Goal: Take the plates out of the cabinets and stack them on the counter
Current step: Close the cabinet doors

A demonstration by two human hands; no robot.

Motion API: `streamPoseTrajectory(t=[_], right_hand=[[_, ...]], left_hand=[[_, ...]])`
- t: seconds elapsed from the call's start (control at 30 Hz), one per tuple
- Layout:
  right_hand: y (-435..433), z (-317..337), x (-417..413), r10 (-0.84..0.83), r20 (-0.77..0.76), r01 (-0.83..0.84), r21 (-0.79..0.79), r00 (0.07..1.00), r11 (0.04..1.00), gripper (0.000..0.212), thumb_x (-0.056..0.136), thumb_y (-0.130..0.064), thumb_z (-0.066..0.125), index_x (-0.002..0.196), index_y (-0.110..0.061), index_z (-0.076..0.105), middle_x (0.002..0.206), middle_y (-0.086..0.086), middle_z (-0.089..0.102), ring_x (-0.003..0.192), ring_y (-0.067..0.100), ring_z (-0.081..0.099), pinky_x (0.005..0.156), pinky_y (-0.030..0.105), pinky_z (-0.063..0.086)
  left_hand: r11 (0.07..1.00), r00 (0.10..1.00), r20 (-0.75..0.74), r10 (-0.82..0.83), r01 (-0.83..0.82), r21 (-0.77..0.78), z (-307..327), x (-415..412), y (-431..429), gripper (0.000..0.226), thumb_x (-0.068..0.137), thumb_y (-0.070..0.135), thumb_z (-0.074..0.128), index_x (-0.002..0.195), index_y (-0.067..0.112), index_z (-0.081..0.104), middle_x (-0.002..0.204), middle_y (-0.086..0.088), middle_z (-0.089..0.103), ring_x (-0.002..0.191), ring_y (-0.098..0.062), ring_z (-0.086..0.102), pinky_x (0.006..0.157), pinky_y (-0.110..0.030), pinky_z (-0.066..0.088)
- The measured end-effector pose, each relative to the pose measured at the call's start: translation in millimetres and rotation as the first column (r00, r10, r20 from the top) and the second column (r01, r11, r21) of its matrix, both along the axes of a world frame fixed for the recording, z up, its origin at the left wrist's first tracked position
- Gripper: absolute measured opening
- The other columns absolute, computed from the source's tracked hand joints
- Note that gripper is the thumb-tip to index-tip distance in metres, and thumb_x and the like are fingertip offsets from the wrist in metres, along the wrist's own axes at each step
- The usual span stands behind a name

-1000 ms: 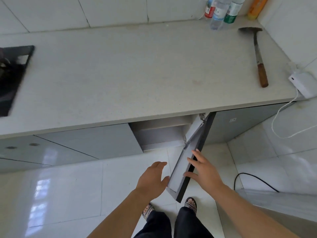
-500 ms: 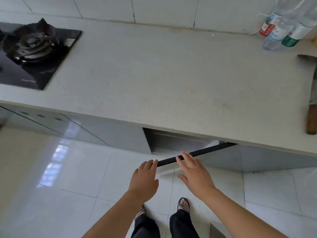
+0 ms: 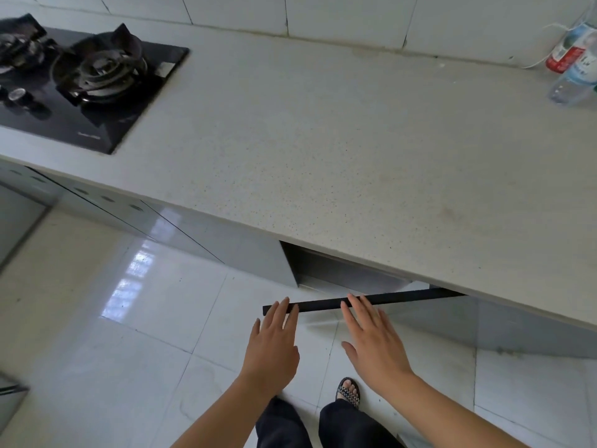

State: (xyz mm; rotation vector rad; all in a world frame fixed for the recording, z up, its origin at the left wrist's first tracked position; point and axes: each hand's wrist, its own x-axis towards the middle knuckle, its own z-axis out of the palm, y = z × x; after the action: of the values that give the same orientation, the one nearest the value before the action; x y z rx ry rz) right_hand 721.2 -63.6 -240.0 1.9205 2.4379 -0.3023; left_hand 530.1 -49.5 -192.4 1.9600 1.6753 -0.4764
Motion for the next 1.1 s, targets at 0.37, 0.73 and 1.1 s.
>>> streamPoseTrajectory(t=[0.37,0.73,1.1], right_hand=[[20.5,5.2,-8.5,-0.033,-0.004,0.032,-0.09,0.999,0.995,0.084,0.081,-0.038,0.067,0.147,-0.012,0.022,0.157,0.006,0.017,0.143,0.025,0.021,0.111,0.044,0.022],[40.1,-3.7,-19.3,-0.145,0.037,0.146,-0.045,0.989,0.988,0.089,0.069,-0.037,0.079,0.142,-0.01,0.036,0.151,0.012,0.032,0.136,0.028,0.038,0.102,0.047,0.039],[37.4,-14.9,-26.2,-0.198,-0.04,0.2,0.049,0.979,0.979,0.093,0.061,-0.034,0.083,0.136,-0.003,0.038,0.146,0.011,0.032,0.129,0.028,0.047,0.094,0.045,0.049]], left_hand=[[0.999,1.0,0.002,-0.029,0.029,0.033,-9.9,-4.6,27.1,0.074,0.096,0.025,0.041,0.147,0.022,-0.012,0.157,0.001,-0.02,0.145,-0.021,-0.015,0.117,-0.042,0.007],[0.996,0.998,0.004,-0.065,0.065,0.061,-17.5,-6.1,52.2,0.077,0.095,0.022,0.041,0.146,0.02,-0.017,0.154,-0.001,-0.026,0.144,-0.022,-0.018,0.117,-0.042,0.004],[0.984,0.988,0.013,-0.154,0.152,0.088,-21.6,-13.0,85.4,0.084,0.092,0.025,0.045,0.146,0.02,-0.019,0.153,0.003,-0.029,0.144,-0.018,-0.019,0.117,-0.043,0.006]])
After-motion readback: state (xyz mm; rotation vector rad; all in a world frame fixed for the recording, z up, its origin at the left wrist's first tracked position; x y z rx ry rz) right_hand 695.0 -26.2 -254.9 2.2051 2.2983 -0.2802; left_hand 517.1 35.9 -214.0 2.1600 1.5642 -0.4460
